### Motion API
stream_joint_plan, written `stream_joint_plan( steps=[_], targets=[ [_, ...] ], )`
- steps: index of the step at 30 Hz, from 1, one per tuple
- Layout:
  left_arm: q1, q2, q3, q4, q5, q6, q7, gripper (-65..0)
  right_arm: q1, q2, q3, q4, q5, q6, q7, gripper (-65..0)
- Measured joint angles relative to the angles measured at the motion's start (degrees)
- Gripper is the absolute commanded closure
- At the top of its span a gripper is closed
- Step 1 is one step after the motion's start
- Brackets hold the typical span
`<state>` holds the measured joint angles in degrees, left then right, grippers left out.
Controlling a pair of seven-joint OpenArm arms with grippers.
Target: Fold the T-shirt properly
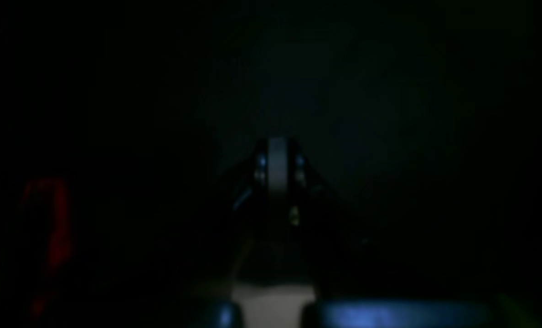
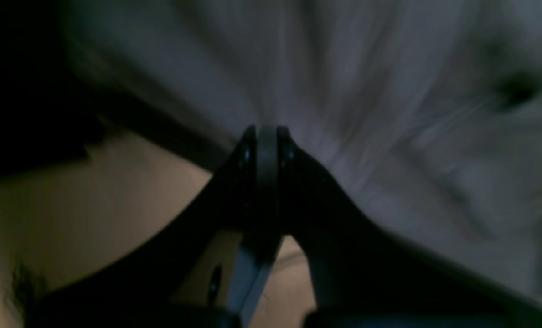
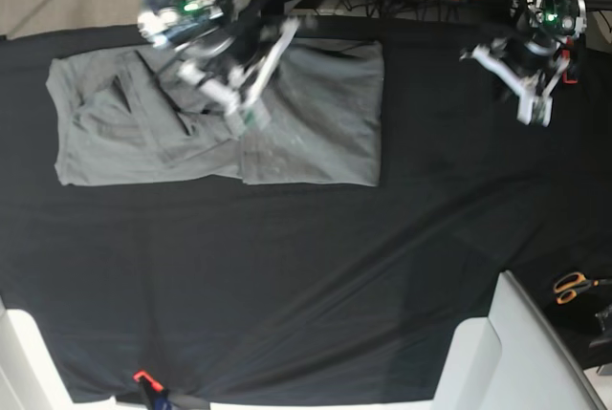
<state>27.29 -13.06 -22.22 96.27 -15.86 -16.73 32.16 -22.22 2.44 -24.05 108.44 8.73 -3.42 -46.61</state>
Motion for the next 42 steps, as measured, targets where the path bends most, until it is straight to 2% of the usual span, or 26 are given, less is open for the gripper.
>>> stream_joint_plan(
  steps=[1,4,6,9,12,15,20,24,30,34,42],
  targets=[
    [0.15,0.42,0.39,3.17,-2.27,0.02,2.47,0.0,0.33,0.46,1.09,0.85,-0.50,-2.27,0.26,-1.2],
    [-0.81,1.01,4.22,8.61,-7.72,0.48,7.96,0.0,1.09,2.21,5.11,0.39,-0.76,-5.38,-0.94,-1.2],
    [-2.54,0.96,9.81,9.14,-10.93,0.44,7.80,0.0,1.86,2.03,8.37,0.20,-0.66,-5.40,-1.20,-1.2],
    [-6.47,2.03,18.88,7.63,-11.26,0.31,7.76,0.0,3.69,1.75,15.23,0.20,-0.13,-5.09,-0.96,-1.4],
    [-8.70,3.91,24.22,4.46,-11.21,0.42,7.80,0.0,4.57,2.45,20.85,0.24,-0.81,-5.18,-0.46,-1.4],
    [-10.19,5.01,27.36,0.85,-11.23,0.46,7.93,0.0,4.13,2.08,23.43,0.24,-0.70,-5.16,-1.11,-1.4],
    [-10.64,4.72,27.63,-4.52,-11.02,0.85,7.72,0.0,4.07,2.14,25.66,0.24,-0.13,-5.14,-1.20,-1.4],
    [-10.05,2.97,27.56,-7.28,-11.04,0.85,7.74,0.0,4.09,2.08,25.88,0.24,-0.09,-5.11,-1.20,-1.4],
    [-7.72,0.79,27.50,-7.67,-11.17,0.72,7.54,0.0,4.09,2.12,25.88,0.24,-0.11,-5.01,-1.18,-1.4],
    [-8.41,-0.46,27.50,-11.61,-12.79,-0.02,6.43,0.0,4.13,2.01,25.83,0.24,-0.09,-4.96,-1.16,-1.4],
    [-7.54,-1.42,27.54,-12.07,-13.38,-0.26,4.68,0.0,4.24,1.99,25.83,0.24,-0.09,-4.98,-1.01,-1.4]
  ],
)
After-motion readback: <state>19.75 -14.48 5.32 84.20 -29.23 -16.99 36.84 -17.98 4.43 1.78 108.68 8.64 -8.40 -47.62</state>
